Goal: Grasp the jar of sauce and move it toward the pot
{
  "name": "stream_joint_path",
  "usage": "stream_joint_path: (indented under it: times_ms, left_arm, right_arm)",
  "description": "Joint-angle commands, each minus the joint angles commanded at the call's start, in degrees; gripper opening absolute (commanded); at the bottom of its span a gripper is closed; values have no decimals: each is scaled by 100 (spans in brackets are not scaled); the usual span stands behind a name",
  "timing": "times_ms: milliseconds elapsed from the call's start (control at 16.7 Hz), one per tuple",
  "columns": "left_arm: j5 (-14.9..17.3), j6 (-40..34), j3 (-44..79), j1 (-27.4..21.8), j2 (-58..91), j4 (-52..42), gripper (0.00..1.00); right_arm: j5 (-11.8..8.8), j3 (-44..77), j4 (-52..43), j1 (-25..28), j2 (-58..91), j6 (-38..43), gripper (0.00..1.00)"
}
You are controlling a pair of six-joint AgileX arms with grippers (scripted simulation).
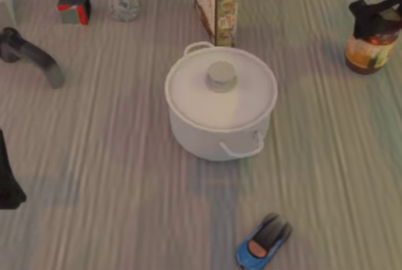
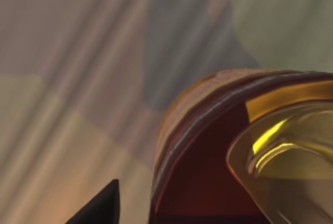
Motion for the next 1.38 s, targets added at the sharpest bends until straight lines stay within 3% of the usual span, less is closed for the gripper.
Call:
stream_joint_path:
  times_ms: [480, 1260, 1380]
  left_arm:
    - [0, 0, 0, 0, 0, 0, 100]
    - [0, 0, 0, 0, 0, 0, 100]
    - [0, 0, 0, 0, 0, 0, 100]
  right_arm:
    - [19, -289, 486, 60, 190, 60, 100]
    - [19, -289, 486, 60, 190, 60, 2]
    - [19, -289, 486, 60, 190, 60, 0]
